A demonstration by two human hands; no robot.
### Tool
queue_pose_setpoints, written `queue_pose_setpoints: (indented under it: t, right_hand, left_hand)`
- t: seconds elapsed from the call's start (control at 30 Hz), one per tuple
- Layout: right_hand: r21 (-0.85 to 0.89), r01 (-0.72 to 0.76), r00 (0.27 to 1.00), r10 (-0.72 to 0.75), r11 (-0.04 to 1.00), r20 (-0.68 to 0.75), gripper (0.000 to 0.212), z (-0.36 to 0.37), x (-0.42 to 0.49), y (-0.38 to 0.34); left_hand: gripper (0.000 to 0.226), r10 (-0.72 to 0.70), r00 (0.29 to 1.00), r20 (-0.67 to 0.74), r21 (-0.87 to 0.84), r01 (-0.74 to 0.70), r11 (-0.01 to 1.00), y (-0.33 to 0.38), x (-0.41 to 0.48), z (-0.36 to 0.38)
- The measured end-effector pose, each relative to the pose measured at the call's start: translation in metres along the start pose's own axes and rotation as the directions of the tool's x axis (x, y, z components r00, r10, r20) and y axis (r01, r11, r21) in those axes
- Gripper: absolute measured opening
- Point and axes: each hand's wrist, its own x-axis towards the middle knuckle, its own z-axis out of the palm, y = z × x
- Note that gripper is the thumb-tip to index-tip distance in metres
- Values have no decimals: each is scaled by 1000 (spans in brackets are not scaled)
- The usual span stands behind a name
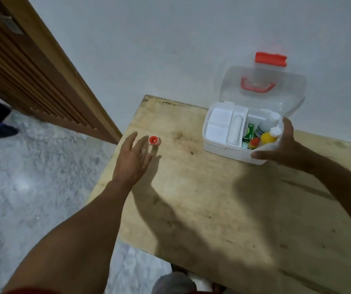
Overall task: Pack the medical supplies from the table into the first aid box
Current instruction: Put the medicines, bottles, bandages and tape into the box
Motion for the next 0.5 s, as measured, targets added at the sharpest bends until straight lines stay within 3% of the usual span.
queue_pose_setpoints:
  t: [0.17, 0.27, 0.37, 0.5]
  right_hand:
    - [-31, -9, 1000, 8, 999, -22, 145, 4, -5, -6]
    - [-32, -54, 998, 53, 998, -40, 146, 7, -4, -8]
    - [-37, -117, 992, 116, 992, -43, 151, 8, -4, -10]
    - [-43, -183, 983, 183, 982, -18, 156, 5, -6, -16]
  left_hand:
    - [80, 136, 974, 182, 2, -139, 990, -18, 33, 28]
    - [64, 211, 958, 195, -31, -209, 977, -5, 47, 45]
    - [14, 217, 971, 96, -122, -205, 971, 10, 61, 53]
    - [15, 116, 992, 40, -198, -106, 974, 43, 85, 53]
